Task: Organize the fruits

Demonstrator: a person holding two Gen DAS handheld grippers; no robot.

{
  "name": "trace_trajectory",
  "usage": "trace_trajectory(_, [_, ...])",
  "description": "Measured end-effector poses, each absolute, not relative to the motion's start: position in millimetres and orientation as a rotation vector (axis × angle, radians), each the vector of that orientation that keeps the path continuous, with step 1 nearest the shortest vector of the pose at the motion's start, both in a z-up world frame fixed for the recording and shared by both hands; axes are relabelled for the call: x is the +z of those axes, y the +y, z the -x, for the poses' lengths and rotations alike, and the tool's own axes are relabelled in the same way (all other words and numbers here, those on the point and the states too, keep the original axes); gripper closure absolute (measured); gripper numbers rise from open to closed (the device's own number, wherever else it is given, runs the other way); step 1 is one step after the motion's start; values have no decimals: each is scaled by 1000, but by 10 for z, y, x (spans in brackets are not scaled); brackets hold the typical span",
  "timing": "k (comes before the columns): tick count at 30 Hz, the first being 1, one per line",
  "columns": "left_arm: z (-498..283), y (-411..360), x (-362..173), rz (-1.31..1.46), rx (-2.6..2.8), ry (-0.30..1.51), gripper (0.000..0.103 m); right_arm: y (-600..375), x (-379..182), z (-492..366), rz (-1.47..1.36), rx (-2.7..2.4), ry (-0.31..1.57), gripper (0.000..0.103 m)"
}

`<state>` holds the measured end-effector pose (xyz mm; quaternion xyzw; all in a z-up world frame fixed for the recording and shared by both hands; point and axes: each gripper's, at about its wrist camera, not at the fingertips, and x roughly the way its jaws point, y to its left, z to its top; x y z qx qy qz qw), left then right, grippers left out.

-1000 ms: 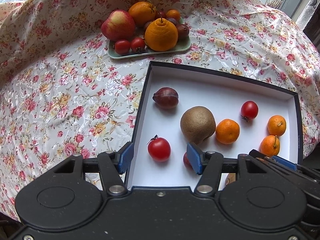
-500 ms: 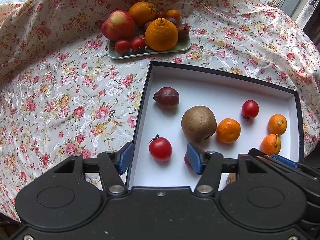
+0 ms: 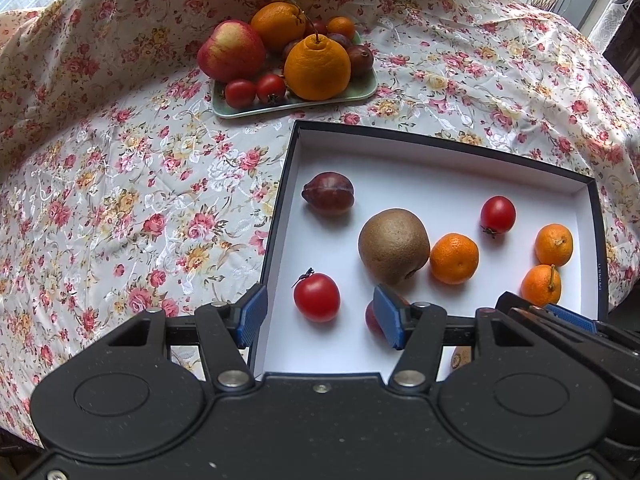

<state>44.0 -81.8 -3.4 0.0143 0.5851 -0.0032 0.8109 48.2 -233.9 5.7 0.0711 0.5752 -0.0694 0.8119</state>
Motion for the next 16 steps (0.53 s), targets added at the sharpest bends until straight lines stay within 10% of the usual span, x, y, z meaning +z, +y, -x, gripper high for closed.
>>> trace_trajectory(16, [-434,-807,-23,-21,-18,1247,41,-2345,74,-473,-159,-154,1224,65])
